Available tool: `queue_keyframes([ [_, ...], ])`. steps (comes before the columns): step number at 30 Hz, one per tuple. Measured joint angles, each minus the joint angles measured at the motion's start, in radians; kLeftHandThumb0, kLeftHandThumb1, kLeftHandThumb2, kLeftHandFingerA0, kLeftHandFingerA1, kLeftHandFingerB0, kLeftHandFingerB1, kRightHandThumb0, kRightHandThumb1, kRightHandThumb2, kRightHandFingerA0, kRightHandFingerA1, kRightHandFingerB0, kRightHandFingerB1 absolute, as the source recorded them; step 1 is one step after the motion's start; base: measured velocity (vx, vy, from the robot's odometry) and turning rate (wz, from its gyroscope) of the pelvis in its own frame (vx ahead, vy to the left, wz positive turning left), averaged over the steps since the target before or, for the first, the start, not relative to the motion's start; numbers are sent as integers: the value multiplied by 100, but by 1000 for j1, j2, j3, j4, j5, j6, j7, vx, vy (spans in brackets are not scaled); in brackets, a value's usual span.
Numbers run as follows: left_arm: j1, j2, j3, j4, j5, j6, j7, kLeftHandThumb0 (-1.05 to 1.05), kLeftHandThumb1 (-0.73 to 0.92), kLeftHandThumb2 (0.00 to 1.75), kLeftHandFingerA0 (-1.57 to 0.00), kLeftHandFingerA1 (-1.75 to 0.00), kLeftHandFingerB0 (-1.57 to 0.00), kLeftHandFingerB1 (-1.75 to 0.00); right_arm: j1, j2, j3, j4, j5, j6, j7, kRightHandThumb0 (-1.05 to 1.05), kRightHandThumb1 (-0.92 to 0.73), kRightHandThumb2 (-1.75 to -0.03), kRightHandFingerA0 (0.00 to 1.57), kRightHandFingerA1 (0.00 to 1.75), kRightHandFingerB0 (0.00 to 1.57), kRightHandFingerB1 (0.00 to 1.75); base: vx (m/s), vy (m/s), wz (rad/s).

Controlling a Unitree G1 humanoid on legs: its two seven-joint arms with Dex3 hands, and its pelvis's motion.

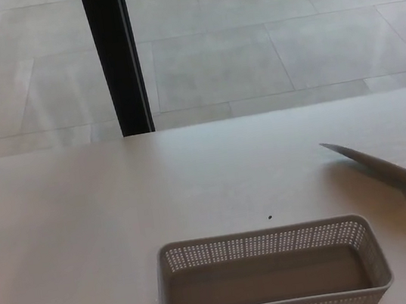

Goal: A garden tool is kept on the righthand side and a container is kept on the lefthand side on a desk infront of the robot. the robot uses its right hand to pick up the garden tool and makes a scooping motion inside the container

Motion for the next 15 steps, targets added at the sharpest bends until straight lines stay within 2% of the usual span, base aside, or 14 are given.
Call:
queue_keyframes([
  [2,-2,0,-1,1,0,0,1,-45,65,60,-65,-61,-60,-46,25,-15,-28,-47,11,12,18,-104,-71,-114,0,30,0,0,0,0,0],
  [3,-3,0,-1,1,1,0,1,-45,64,60,-63,-60,-59,-46,41,-31,-51,-79,21,16,30,-105,-88,-70,0,0,0,0,0,0,0],
  [4,-3,0,-1,1,0,0,1,-48,66,59,-66,-66,-62,-48,55,-44,-78,-111,33,21,43,-105,-86,-69,0,0,0,0,0,0,0],
  [7,0,0,-6,-1,1,0,1,-45,64,59,-67,-64,-61,-46,108,-71,-169,-187,72,24,72,-105,-85,-68,0,0,0,0,0,0,0],
  [8,1,0,-5,-1,1,0,1,-48,66,59,-64,-65,-60,-46,128,-78,-207,-212,87,24,80,-104,-72,-99,0,25,0,0,0,0,0],
  [9,0,0,-4,-1,1,0,1,-47,66,60,-64,-61,-59,-46,145,-82,-234,-229,98,23,87,-105,-82,-68,0,0,0,0,0,0,0],
  [10,0,0,-5,-1,1,0,1,-47,65,60,-68,-71,-60,-47,168,-85,-272,-244,109,20,91,-105,-80,-67,0,0,0,0,0,0,0],
  [12,0,0,-7,-1,1,0,1,-46,65,59,-67,-67,-58,-46,213,-86,-343,-262,135,13,99,-105,-85,-67,0,0,0,0,0,0,0],
  [13,0,0,-7,-1,1,0,1,-46,66,59,-64,-66,-60,-47,229,-86,-367,-268,142,12,102,-105,-85,-57,0,0,0,14,0,0,0],
  [15,0,0,-7,-1,1,0,1,-44,64,59,-65,-67,-60,-48,275,-82,-441,-286,168,11,111,-105,-80,-58,0,0,0,16,0,0,0],
])
